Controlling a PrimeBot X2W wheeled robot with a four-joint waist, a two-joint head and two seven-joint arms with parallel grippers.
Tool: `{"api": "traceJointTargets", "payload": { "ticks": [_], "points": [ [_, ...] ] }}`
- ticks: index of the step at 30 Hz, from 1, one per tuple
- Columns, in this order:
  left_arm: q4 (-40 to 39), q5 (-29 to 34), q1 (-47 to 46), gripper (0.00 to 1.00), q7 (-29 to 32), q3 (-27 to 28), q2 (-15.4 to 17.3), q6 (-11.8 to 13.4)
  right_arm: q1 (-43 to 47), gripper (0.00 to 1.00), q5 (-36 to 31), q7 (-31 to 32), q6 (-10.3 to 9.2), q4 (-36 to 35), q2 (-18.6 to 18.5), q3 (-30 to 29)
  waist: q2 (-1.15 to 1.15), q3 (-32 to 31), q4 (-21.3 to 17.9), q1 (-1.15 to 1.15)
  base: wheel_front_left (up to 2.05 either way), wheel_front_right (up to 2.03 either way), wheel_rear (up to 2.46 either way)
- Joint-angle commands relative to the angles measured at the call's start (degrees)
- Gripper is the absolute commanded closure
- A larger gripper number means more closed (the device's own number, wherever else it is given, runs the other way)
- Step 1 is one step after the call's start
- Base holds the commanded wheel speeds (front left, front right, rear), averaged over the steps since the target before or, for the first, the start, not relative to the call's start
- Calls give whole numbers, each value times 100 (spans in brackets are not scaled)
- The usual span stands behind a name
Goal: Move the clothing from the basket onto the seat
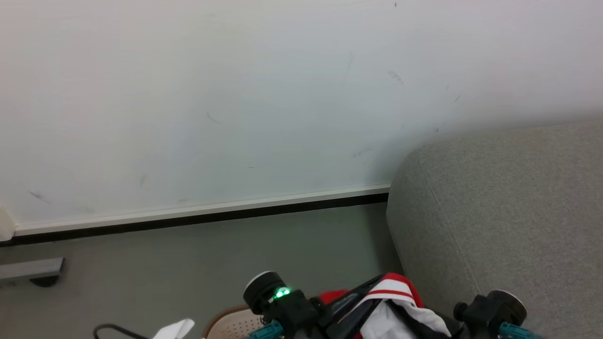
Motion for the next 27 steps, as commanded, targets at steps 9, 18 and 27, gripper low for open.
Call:
{"api": "traceJointTargets", "payload": {
  "ticks": [9,18,27],
  "points": [
    [368,-76,202,0,-185,37,23,156,89,100,361,-370,-14,-45,-234,-842,0,4,-277,0,0,0,0],
    [747,-134,296,0,-349,0,-195,167,343,100,438,-386,-13,-356,-635,-1801,0,120,-926,0,0,0,0],
    [1020,-105,212,0,-391,-5,-395,124,616,100,338,-316,-14,-587,-724,-2481,0,321,-1489,0,0,0,0]
  ]
}}
